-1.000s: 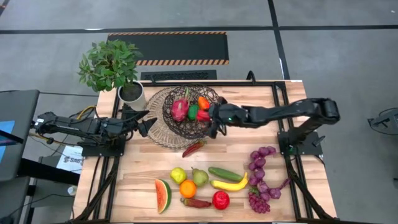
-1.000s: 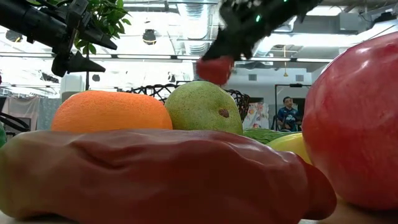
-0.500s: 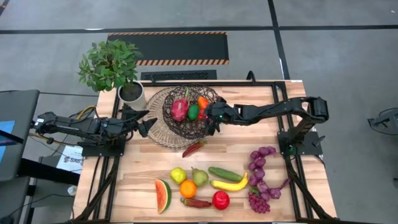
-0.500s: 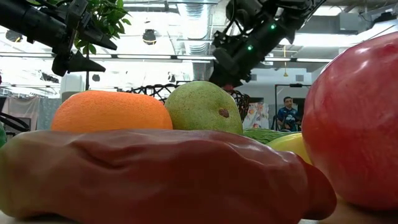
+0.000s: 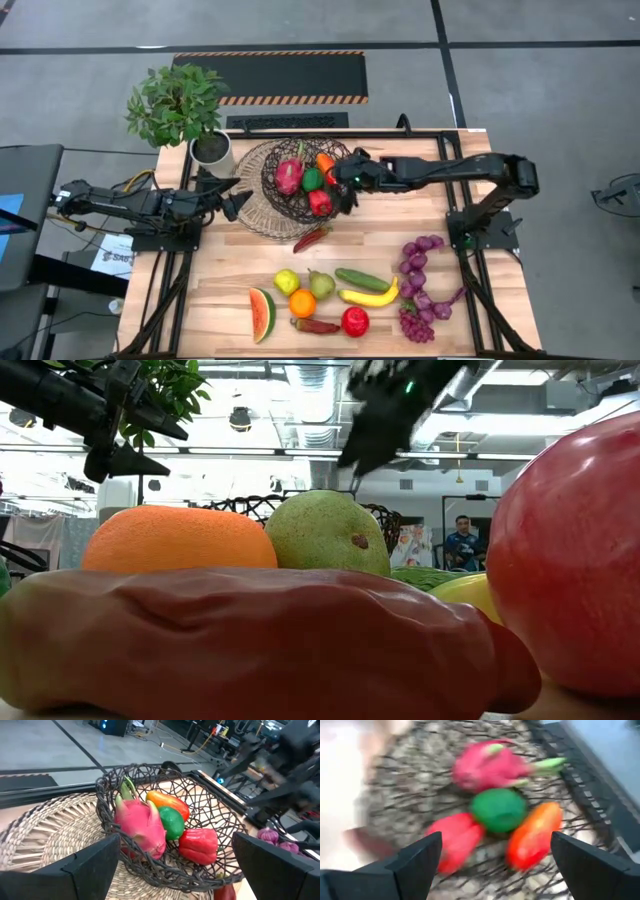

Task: Build produce basket
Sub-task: Put the cucumber into the wire basket

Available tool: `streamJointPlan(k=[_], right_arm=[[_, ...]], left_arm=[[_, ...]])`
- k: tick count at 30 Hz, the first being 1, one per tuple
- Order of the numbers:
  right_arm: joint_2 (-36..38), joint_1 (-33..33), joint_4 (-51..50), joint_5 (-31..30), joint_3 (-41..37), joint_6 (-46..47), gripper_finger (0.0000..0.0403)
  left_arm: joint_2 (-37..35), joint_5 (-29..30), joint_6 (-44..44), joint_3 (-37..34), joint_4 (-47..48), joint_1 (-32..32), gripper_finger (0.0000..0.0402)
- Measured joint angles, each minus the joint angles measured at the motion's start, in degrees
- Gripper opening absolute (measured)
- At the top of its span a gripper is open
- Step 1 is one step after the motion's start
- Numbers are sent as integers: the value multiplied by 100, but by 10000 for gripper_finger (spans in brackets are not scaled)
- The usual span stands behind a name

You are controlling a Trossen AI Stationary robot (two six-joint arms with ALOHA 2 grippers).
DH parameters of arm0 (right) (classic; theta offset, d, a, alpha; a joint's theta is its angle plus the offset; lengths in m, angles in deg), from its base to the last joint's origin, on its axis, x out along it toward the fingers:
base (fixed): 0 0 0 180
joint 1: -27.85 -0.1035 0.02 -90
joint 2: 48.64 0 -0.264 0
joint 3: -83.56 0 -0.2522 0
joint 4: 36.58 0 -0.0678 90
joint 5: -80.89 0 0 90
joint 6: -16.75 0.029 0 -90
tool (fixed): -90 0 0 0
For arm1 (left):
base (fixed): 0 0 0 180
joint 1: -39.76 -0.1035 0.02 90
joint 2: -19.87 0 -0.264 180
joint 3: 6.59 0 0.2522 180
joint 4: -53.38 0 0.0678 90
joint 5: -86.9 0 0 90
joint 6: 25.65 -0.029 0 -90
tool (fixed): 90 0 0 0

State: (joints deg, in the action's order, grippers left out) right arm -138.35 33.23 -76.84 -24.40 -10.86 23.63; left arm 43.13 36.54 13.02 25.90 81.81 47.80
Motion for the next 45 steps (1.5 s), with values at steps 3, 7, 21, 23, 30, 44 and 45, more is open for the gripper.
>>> streamJointPlan(k=[3,7,21,23,30,44,45], right_arm=[[303,-359,-959,186,104,495,385],[458,-1089,-1938,282,99,1509,384],[-916,-3191,-458,-37,-587,3074,379],[-1204,-3236,-431,-26,-594,3080,379],[-1912,-3230,-474,27,-598,3130,375],[-1637,-3142,-951,20,-594,2993,128],[-1608,-3144,-970,18,-600,2965,112]], left_arm=[[-2,-37,1,-1,24,0,368],[-1,-30,1,-2,43,0,368],[-2,6,5,-2,44,0,368],[-1,6,8,-2,44,0,368],[-1,-38,102,-2,51,0,368],[0,22,123,-2,81,0,368],[0,24,123,-2,99,0,368]])
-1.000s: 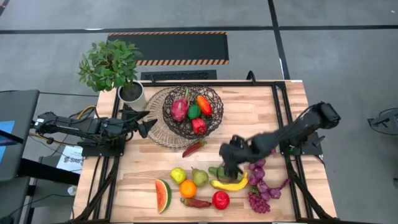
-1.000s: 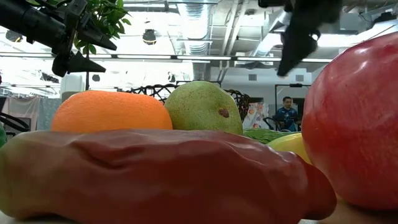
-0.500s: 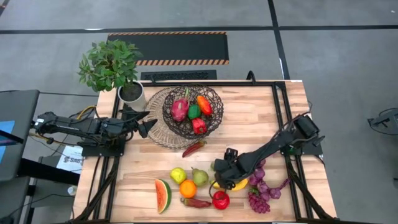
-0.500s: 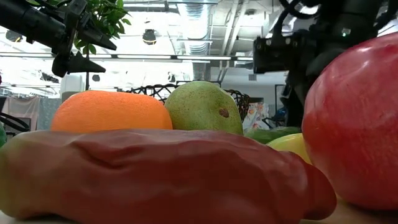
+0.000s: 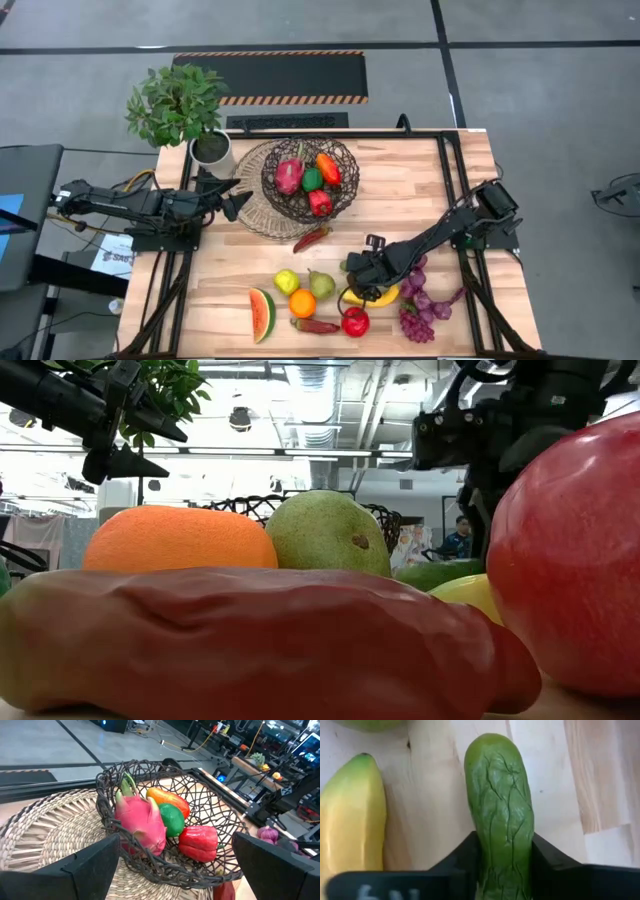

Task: Build produce basket
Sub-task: Put the cucumber into the wire basket

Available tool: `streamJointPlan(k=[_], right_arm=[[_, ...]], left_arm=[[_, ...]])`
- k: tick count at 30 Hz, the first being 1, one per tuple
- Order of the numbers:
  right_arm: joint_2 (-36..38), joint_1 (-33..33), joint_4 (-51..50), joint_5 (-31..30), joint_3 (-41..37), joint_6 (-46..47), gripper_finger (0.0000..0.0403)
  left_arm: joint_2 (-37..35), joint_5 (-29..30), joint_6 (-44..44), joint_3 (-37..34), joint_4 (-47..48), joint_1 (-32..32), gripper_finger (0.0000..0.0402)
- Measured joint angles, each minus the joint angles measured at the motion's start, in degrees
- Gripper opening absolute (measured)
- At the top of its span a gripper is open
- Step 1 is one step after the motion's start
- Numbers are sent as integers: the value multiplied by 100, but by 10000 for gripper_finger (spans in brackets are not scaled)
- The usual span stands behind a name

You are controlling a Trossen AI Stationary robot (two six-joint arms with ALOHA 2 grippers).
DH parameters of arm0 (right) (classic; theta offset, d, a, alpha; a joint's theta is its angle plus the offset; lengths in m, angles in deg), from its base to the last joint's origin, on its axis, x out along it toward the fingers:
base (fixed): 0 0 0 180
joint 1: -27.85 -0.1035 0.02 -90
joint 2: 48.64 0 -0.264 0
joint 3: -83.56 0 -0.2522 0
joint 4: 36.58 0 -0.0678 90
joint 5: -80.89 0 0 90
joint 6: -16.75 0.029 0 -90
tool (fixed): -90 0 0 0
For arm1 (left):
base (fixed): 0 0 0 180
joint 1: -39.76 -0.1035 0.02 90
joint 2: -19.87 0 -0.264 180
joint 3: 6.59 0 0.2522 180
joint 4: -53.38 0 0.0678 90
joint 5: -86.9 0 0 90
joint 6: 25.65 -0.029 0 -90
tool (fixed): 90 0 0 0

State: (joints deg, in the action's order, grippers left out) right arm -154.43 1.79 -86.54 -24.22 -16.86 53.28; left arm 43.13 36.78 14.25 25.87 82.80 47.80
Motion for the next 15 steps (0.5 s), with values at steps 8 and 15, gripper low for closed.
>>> streamJointPlan(k=[8,15], right_arm=[[663,158,-7,-332,2,-103,120],[1633,489,19,-881,2,-456,159]], left_arm=[[-1,0,0,0,45,0,368],[0,0,0,0,45,0,368]])
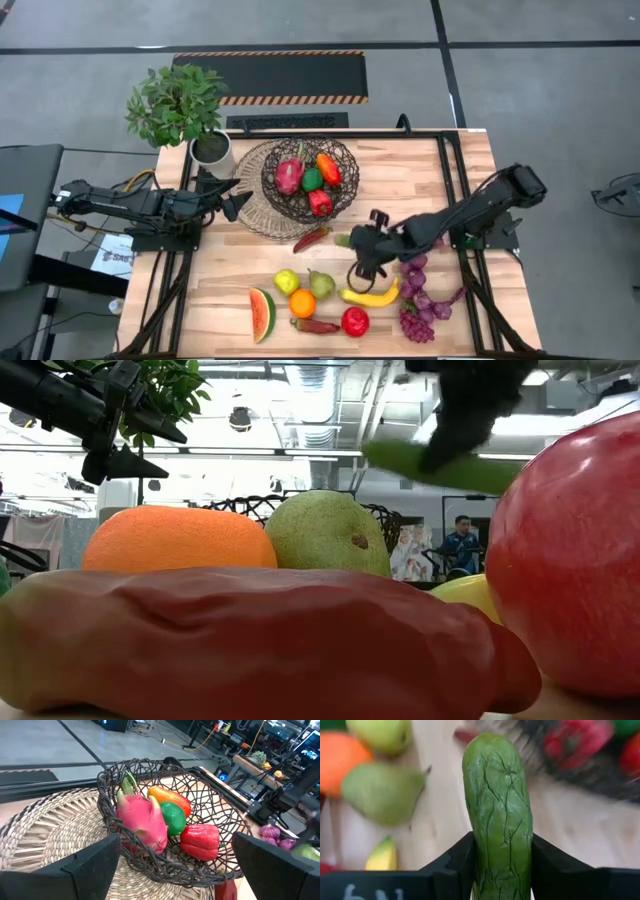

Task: Build produce basket
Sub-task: Put the cucumber into the wire basket

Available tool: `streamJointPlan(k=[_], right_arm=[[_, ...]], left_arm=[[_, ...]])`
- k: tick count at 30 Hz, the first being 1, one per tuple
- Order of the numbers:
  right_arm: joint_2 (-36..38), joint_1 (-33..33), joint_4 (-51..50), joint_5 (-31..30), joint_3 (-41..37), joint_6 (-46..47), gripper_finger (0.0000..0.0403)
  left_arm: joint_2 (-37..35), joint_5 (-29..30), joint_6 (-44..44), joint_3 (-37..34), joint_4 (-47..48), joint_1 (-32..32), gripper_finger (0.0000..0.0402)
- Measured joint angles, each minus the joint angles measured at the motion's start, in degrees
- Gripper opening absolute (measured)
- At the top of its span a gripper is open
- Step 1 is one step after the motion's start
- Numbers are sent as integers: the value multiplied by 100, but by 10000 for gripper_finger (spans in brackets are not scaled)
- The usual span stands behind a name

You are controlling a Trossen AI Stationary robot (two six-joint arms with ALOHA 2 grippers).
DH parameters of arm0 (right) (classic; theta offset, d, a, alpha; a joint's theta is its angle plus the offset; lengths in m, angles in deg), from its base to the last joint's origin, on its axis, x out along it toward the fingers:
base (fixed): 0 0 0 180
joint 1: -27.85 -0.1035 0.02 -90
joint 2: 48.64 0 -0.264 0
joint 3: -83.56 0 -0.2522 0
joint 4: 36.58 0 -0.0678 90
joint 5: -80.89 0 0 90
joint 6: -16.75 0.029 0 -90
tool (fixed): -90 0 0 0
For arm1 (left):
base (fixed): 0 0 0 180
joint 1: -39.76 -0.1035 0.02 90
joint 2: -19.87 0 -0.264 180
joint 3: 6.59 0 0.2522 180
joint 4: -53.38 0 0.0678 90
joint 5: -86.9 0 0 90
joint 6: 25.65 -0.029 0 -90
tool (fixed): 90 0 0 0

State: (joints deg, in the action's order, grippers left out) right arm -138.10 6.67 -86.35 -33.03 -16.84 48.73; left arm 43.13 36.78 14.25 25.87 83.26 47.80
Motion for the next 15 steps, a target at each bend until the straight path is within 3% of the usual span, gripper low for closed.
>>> streamJointPlan(k=[7,15], right_arm=[[520,661,1193,-368,0,-1111,148],[141,1456,3427,-315,-3,-2904,159]], left_arm=[[0,-2,46,0,-4,0,368],[-2,44,46,0,-2,2,368]])
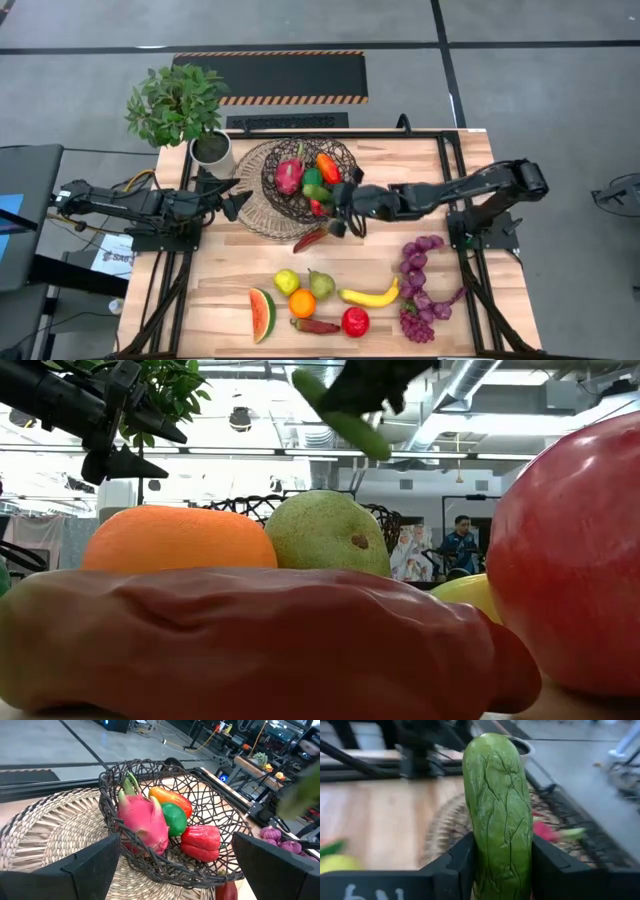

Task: Build produce basket
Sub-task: Put the cucumber into the wire basket, then put the banana into the wire basket

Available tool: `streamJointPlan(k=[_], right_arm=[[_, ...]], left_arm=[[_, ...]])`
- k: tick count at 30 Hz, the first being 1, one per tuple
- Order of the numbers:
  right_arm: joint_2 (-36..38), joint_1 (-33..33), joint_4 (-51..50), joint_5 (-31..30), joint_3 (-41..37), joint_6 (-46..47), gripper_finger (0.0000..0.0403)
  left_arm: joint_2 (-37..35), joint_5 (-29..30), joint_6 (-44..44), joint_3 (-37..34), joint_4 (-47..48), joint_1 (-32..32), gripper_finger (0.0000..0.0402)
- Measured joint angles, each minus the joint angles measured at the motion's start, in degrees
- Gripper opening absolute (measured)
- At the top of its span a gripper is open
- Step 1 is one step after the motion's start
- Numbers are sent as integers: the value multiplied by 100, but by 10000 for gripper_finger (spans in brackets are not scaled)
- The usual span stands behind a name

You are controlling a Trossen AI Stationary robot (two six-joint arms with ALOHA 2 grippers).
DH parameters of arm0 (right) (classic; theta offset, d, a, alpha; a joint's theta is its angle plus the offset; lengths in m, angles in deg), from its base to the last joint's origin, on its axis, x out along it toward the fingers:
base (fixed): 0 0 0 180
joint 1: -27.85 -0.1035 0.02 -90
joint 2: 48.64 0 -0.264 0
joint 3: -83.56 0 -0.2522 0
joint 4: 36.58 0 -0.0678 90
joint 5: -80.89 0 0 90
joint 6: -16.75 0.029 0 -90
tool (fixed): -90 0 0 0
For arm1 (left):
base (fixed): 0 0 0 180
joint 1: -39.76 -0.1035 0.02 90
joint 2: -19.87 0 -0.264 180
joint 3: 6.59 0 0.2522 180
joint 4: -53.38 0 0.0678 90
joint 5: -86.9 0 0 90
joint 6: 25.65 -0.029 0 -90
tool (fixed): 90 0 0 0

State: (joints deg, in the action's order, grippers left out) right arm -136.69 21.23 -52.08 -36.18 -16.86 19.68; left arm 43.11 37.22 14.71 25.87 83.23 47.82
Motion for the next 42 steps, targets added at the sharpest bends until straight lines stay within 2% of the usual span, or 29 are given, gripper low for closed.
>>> streamJointPlan(k=[3,8,15,29,36,42], right_arm=[[-306,256,1004,318,5,-323,159],[-981,643,2478,1120,11,-347,156],[-1810,908,3605,1244,11,-253,166],[-2756,982,3575,1247,552,-302,215],[-2726,1107,2438,1223,632,-336,255],[-2472,1126,2458,1211,627,-360,276]], left_arm=[[2,11,-1,0,26,-1,368],[2,103,0,0,95,-2,368],[1,105,22,0,103,-2,368],[2,80,86,0,103,0,368],[2,46,-61,0,101,-2,368],[1,49,-61,0,111,-1,368]])
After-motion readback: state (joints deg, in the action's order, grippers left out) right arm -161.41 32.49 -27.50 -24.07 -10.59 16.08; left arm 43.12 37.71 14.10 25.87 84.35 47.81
